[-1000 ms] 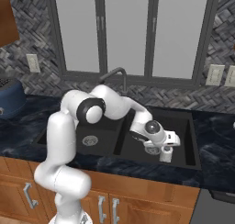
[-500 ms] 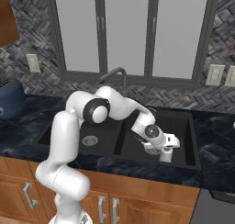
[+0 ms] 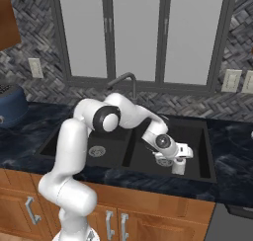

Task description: Pick up the bar soap and soap dispenser from the sink, and place them back in the cabinet, and close the cabinet door.

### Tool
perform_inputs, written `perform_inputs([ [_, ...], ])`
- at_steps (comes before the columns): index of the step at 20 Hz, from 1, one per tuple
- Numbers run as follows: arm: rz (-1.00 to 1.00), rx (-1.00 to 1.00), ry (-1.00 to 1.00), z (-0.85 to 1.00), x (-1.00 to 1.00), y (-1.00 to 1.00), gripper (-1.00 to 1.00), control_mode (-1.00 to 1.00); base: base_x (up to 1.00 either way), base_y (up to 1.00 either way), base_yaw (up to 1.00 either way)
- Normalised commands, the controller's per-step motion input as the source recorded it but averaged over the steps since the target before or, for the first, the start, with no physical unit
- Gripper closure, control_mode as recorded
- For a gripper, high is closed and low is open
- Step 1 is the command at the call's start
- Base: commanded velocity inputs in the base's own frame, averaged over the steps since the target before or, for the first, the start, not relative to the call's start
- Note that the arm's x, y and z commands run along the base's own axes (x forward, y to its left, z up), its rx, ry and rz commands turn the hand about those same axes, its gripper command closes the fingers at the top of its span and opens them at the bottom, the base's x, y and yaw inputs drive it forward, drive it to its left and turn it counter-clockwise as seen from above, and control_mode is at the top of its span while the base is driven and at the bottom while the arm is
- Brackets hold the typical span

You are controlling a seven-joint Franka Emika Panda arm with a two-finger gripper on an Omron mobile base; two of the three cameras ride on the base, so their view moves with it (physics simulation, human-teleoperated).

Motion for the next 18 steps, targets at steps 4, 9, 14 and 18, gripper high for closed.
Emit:
perform_inputs([
  [4, 0.00, 0.04, 0.00, 0.00, 0.09, -0.22, -1.00, -1.00, 0.00, 0.00, 0.00],
  [9, 0.00, 0.04, 0.00, 0.00, 0.03, -0.23, -1.00, -1.00, 0.00, 0.00, 0.00],
  [14, 0.00, 0.01, 0.00, -0.09, 0.10, -0.18, -1.00, -1.00, 0.00, 0.00, 0.00],
  [18, 0.00, 0.00, 0.00, -0.27, 0.14, -0.06, 1.00, -1.00, 0.00, 0.00, 0.00],
])
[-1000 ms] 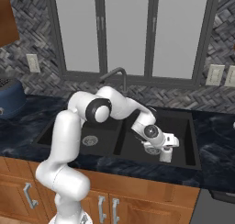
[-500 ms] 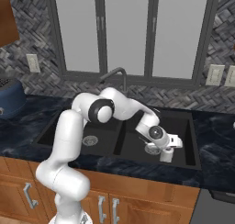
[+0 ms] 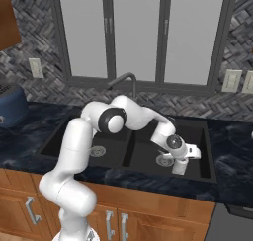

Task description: Pick up the bar soap and soap dispenser from the sink, and place them back in the cabinet, and close the cabinet door.

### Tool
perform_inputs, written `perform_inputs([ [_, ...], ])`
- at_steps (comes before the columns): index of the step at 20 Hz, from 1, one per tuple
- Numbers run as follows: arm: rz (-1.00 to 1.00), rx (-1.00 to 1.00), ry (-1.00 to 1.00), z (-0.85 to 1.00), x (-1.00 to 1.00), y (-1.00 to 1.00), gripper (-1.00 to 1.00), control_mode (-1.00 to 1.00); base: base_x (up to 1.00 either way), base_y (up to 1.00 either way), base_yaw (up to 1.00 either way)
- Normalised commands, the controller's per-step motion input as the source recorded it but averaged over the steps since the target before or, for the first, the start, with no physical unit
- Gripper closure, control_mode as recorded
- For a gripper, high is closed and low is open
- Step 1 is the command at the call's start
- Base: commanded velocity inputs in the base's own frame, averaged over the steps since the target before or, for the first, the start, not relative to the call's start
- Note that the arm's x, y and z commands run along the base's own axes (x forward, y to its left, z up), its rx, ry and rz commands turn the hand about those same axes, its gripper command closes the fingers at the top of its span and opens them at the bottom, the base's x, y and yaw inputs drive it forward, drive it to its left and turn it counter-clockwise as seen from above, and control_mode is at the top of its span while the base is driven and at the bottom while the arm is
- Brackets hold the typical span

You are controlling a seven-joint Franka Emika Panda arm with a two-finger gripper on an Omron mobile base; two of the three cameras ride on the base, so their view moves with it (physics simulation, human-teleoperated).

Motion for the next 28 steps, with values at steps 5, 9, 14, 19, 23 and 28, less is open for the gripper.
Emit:
perform_inputs([
  [5, 0.00, 0.00, 0.00, -0.15, 0.05, 0.00, 1.00, -1.00, 0.00, 0.00, 0.00],
  [9, 0.00, 0.00, 0.00, 0.00, 0.00, 0.00, 1.00, -1.00, 0.00, 0.00, 0.00],
  [14, 0.00, 0.00, 0.00, 0.00, 0.00, 0.00, 1.00, -1.00, 0.00, 0.00, 0.00],
  [19, 0.00, 0.00, -0.01, 0.22, 0.00, 0.00, 1.00, -1.00, 0.00, 0.00, 0.00],
  [23, -0.02, 0.00, -0.04, 0.63, 0.00, 0.13, 1.00, -1.00, 0.00, 0.00, 0.00],
  [28, -0.06, -0.02, -0.05, 0.78, 0.00, 0.30, 1.00, -1.00, 0.00, 0.00, 0.00],
])
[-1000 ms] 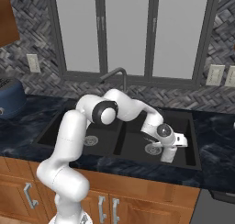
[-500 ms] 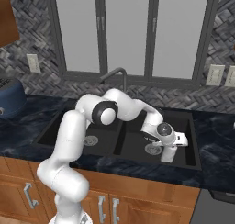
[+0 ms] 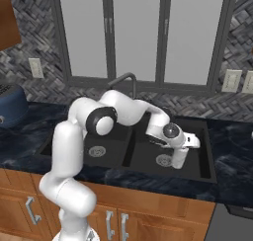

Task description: Pick up the bar soap and soap dispenser from the sink, and place them back in the cabinet, and close the cabinet door.

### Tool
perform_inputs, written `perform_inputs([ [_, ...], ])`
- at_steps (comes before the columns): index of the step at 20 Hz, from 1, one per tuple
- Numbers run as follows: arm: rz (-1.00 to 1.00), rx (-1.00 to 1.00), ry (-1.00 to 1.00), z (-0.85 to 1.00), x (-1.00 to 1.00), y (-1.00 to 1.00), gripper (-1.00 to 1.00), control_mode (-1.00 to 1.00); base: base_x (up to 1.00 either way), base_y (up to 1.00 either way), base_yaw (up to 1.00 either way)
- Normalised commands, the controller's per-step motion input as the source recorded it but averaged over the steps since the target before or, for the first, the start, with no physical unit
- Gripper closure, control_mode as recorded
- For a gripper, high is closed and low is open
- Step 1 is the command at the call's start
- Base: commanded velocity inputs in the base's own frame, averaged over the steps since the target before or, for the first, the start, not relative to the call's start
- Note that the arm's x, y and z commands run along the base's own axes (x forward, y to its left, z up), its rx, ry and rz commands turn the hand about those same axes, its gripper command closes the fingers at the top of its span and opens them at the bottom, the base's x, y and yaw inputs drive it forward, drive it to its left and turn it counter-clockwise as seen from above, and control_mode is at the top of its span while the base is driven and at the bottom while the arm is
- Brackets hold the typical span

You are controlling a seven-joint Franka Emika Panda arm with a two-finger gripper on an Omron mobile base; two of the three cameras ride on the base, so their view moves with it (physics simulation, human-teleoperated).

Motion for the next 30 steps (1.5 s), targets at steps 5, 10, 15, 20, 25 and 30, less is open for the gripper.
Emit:
perform_inputs([
  [5, -0.07, -0.05, -0.08, 0.81, -0.01, 0.44, 1.00, -1.00, 0.00, 0.00, 0.00],
  [10, -0.07, -0.06, -0.06, 0.91, -0.03, 0.45, 1.00, -1.00, 0.00, 0.00, 0.00],
  [15, -0.01, -0.05, 0.00, 0.96, 0.00, 0.31, 1.00, -1.00, 0.00, 0.00, 0.00],
  [20, 0.00, -0.05, 0.00, 0.90, 0.00, 0.28, 1.00, -1.00, 0.00, 0.00, 0.00],
  [25, 0.00, -0.01, 0.04, 0.99, -0.01, 0.09, 1.00, -1.00, 0.00, 0.00, 0.00],
  [30, 0.00, 0.00, 0.10, 1.00, -0.04, 0.05, 1.00, -1.00, 0.00, 0.00, 0.00],
])
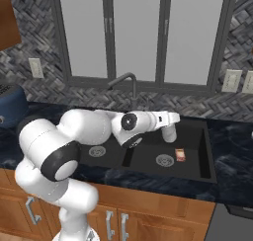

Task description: Pick up the bar soap and soap dispenser from the sink, and place them back in the cabinet, and close the cabinet door.

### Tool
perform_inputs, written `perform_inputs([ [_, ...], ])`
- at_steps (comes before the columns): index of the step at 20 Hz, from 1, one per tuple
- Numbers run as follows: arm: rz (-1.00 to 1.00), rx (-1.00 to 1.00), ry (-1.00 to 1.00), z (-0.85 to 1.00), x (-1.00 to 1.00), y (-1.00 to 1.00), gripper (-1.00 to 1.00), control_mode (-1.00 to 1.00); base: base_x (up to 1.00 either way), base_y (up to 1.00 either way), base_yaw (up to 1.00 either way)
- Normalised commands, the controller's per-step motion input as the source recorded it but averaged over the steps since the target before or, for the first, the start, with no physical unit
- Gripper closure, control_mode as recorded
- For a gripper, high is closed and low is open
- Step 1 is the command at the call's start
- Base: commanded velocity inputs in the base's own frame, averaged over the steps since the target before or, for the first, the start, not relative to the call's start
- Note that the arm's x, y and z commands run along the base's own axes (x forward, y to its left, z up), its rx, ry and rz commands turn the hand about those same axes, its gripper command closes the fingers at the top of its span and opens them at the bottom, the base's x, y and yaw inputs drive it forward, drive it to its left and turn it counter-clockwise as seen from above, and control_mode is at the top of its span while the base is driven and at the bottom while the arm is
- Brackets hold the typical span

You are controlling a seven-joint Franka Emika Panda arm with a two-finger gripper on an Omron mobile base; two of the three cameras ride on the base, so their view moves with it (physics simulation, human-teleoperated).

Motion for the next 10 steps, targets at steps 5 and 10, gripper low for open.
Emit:
perform_inputs([
  [5, 0.00, 0.00, 0.20, 1.00, 0.00, 0.13, 1.00, -1.00, 0.00, 0.00, 0.00],
  [10, 0.00, 0.00, 0.27, 1.00, 0.00, 0.31, 1.00, -1.00, 0.00, 0.00, 0.00],
])
